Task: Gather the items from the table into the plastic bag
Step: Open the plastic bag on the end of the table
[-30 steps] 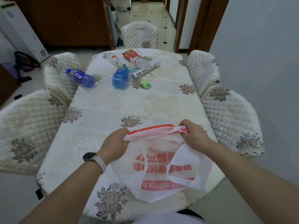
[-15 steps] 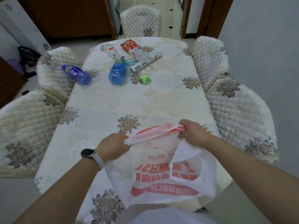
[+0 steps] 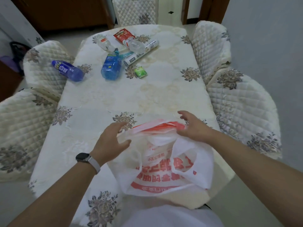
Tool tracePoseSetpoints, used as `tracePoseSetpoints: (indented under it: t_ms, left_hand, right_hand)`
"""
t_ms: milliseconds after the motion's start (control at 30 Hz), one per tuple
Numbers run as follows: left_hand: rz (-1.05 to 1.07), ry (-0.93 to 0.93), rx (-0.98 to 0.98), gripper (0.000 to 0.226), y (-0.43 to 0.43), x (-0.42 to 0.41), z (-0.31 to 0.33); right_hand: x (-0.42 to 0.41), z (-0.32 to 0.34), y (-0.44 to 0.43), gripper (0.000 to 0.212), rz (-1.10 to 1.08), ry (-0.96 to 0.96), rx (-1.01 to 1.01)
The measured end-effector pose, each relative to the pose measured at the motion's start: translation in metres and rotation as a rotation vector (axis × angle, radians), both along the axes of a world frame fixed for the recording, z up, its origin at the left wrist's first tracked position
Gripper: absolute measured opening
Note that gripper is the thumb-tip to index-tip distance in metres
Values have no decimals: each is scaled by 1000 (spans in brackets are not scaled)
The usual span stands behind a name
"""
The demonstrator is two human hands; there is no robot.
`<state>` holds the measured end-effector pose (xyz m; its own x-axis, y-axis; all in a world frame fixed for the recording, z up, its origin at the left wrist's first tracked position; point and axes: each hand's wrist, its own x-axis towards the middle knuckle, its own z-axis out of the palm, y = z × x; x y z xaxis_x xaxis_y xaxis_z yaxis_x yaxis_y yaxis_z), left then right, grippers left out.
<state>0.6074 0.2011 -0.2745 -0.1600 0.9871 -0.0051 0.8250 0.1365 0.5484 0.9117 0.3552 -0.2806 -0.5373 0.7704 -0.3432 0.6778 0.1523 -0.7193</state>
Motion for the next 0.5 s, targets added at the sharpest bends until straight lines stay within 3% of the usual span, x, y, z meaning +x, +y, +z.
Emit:
tracePoseSetpoints:
  t_ms: [100,167,233,333,500]
  left_hand:
    - [-225,198,292,39,-12,24,4]
    - [-406,226,299,26,-21,49,0]
    - [-554,282,210,27,-27,67,-17]
    - [-572,347,21,51,-21,78,-44]
    - [-549,537,-354,68,-11,78,-74]
  right_hand:
    - [12,16,-17,58,62,20,398]
    - [12,24,-41,44,135,64,657]
    - [5,20,-68,34,267,67,823]
    - [-4,1,-97,33,446,-142,852]
    - [24,-34,-91,44,383,-531,712]
